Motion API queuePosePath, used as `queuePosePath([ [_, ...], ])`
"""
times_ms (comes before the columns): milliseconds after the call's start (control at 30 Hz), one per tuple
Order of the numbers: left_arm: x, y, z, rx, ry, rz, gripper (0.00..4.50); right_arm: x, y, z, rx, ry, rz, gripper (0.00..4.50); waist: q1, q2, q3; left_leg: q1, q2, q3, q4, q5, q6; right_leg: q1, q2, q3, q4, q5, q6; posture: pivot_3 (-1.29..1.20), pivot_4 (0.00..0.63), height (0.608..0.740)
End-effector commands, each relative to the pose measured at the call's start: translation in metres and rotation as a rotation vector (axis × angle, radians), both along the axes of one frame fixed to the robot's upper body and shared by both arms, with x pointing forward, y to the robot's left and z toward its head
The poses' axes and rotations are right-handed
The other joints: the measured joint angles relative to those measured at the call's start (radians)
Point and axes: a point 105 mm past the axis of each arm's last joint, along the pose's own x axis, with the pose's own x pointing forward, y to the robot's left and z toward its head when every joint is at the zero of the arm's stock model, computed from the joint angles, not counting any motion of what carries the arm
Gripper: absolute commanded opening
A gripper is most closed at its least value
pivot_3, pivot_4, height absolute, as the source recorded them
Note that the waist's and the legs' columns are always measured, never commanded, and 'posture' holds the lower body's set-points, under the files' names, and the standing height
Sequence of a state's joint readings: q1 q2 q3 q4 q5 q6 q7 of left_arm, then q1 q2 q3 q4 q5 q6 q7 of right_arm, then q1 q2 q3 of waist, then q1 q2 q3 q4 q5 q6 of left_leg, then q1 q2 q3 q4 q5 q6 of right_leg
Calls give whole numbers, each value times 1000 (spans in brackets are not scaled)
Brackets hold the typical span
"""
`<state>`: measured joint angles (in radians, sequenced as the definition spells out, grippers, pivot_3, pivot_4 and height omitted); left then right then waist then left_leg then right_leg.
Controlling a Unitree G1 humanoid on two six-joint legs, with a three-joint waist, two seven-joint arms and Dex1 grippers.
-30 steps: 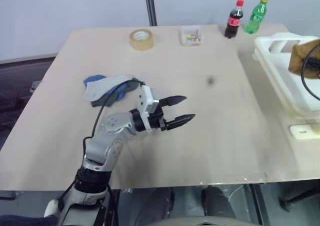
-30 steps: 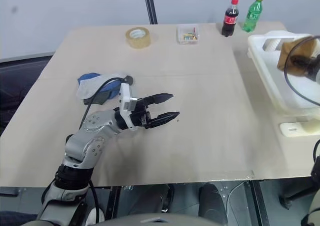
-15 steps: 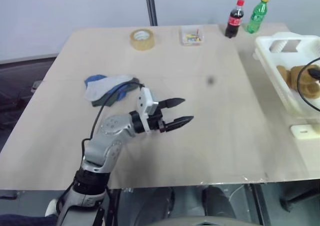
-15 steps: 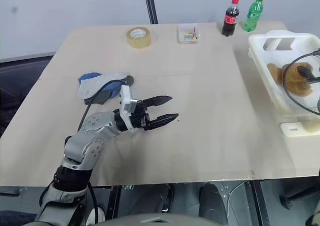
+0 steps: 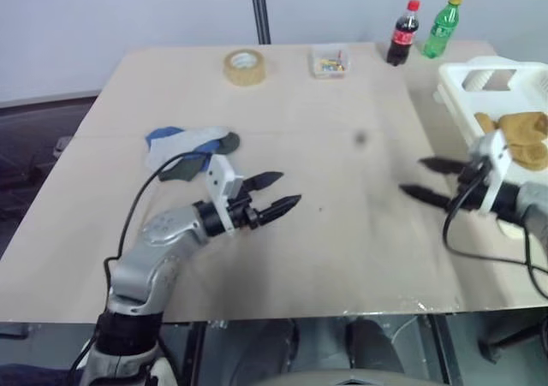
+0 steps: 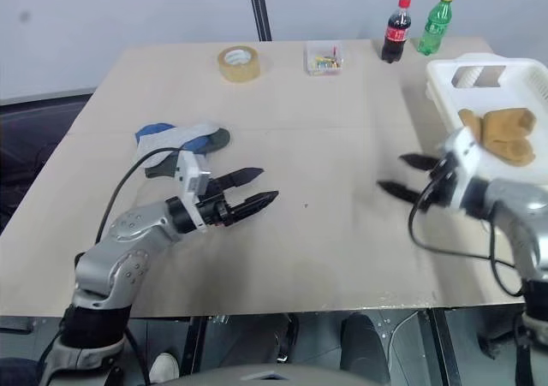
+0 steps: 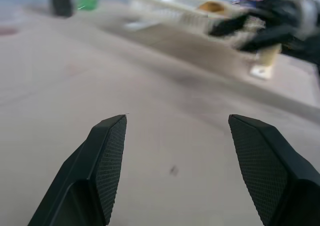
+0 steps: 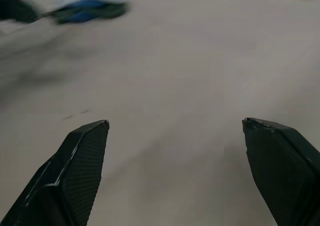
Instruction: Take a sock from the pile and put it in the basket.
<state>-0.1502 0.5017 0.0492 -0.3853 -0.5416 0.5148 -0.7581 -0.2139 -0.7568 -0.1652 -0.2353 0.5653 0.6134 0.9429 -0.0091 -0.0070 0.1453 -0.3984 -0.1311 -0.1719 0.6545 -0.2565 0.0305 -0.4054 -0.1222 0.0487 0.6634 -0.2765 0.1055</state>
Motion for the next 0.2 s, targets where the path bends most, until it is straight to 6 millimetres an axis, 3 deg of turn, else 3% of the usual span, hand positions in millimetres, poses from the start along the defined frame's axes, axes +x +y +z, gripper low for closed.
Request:
queuePosePath([
  [33,-9,18,-1,46,-28,99,3479,-6,5,-10,-26,-48,17,4446,-2,-1,0,1,0,0,0,0,0,1,0,0,0,0,0,0,150,740],
  [200,-21,46,-15,126,-28,214,3479,-11,2,-25,-40,-49,60,4446,-3,-1,0,2,1,0,-1,0,0,1,1,0,0,0,0,0,150,740],
])
